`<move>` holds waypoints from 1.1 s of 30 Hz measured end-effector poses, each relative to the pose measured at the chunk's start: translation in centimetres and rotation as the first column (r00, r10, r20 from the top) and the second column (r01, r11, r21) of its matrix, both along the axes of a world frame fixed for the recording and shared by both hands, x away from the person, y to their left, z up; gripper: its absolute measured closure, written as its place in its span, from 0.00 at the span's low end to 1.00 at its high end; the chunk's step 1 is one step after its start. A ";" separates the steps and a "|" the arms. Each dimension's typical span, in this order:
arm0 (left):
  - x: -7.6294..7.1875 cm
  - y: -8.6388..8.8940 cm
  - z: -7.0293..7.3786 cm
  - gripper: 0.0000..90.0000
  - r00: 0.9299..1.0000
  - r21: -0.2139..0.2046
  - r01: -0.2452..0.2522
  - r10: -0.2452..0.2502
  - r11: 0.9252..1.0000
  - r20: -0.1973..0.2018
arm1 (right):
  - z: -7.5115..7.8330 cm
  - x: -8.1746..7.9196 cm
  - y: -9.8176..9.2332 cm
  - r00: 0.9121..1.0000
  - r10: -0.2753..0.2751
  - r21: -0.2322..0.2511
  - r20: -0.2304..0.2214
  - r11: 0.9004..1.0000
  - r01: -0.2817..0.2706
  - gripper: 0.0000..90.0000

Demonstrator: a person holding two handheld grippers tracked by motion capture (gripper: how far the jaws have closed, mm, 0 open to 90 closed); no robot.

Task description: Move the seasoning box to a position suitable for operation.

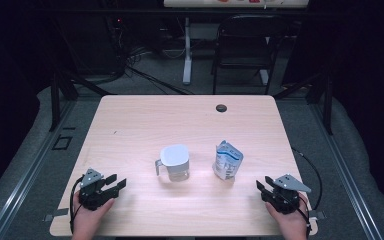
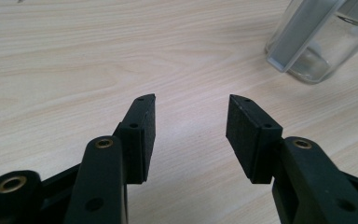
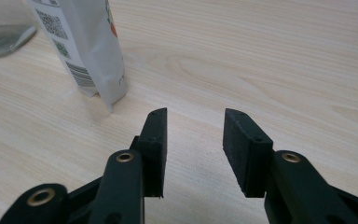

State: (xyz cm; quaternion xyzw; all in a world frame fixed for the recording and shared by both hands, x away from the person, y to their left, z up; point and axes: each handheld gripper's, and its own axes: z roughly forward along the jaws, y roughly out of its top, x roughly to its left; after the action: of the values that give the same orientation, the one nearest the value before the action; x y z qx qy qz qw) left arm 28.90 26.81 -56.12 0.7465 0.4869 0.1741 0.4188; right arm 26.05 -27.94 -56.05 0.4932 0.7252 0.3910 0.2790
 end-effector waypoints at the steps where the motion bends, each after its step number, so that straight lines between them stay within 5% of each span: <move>1: 0.1 -0.1 0.0 0.58 1.000 0.000 0.003 -0.003 1.000 -0.003 | 0.0 -0.1 -0.1 1.000 0.002 -0.005 -0.002 1.000 -0.002 0.66; 12: -0.1 -1.6 0.0 0.57 0.999 0.038 0.037 -0.038 0.999 0.004 | 0.1 -0.6 -1.2 1.000 -0.029 0.034 0.002 0.999 0.029 0.63; 33: -1.2 -2.4 1.0 0.55 0.998 0.020 0.051 -0.051 0.999 0.033 | 0.1 -0.2 -0.2 1.000 0.002 0.022 -0.004 1.000 -0.002 0.61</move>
State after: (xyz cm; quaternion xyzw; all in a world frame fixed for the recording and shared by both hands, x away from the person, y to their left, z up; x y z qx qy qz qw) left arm 27.74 24.40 -55.16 0.7596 0.4590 0.1803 0.4241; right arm 25.84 -28.13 -55.90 0.4964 0.7220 0.3983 0.2714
